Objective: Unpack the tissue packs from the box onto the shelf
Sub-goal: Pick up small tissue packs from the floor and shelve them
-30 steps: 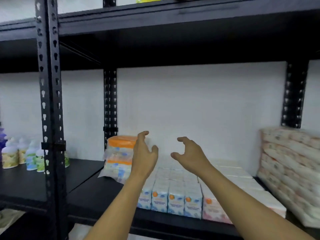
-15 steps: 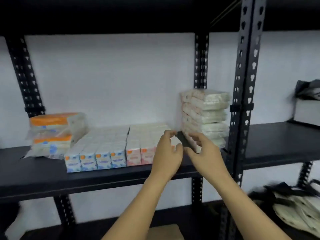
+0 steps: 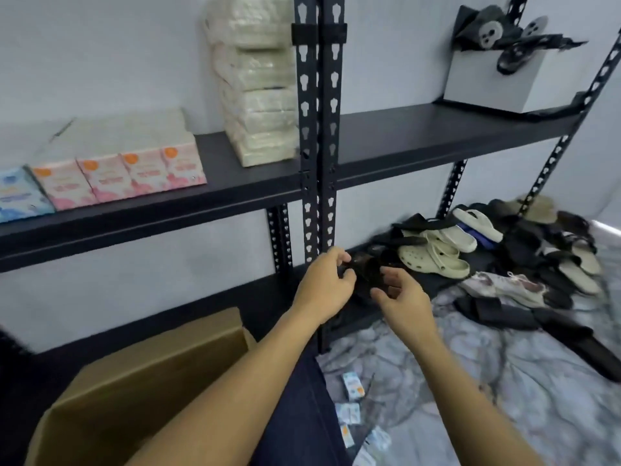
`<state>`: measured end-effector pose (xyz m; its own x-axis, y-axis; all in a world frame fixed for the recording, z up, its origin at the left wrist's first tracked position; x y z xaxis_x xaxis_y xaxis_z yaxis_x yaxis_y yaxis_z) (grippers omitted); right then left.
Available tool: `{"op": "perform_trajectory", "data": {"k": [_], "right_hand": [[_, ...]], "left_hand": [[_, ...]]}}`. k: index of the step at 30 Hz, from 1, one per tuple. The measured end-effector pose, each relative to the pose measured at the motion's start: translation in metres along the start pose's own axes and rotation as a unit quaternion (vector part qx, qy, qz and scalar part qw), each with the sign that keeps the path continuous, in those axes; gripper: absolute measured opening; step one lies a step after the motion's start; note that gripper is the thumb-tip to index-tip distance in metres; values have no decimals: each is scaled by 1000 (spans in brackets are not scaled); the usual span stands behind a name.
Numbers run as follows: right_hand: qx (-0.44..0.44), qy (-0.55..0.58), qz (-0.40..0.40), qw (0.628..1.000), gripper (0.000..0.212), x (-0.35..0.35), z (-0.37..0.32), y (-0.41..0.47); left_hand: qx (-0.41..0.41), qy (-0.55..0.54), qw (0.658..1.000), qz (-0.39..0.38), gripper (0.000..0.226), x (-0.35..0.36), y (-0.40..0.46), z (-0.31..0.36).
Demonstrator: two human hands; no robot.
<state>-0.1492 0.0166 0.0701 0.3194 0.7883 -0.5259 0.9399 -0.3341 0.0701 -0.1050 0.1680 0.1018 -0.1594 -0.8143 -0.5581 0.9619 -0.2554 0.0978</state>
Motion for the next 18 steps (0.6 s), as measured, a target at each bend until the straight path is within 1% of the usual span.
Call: {"op": "perform_trajectory", "data": {"k": [4, 9, 12, 16, 18], "right_hand": [[80, -10, -11, 997, 42, 0, 74, 1], [198, -46, -55, 977, 48, 25, 166, -13], [260, -50, -82, 961, 51, 46, 214, -26], [324, -76, -132, 934, 62, 81, 266, -41], [348, -86, -165, 919, 68, 101, 285, -50]], "left_hand": [[-58, 41, 995, -73, 29, 57, 16, -24], [-140, 96, 972, -160, 25, 123, 28, -70], [-189, 148, 950, -200, 29, 157, 25, -113], [-261, 195, 903, -278, 41, 191, 19, -171], [-278, 211, 891, -290, 43, 204, 19, -193]]}}
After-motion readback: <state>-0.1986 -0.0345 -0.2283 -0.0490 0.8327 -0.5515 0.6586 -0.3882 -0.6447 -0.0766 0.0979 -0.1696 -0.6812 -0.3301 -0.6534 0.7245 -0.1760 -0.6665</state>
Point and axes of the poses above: each hand's wrist, its own y-axis towards the middle knuckle, its own x-axis out of the palm, z = x × y, the point moved 1 cm from there along y, towards the middle knuckle, and after that the axes turned 3 degrees about -y, right-handed, at the moved point
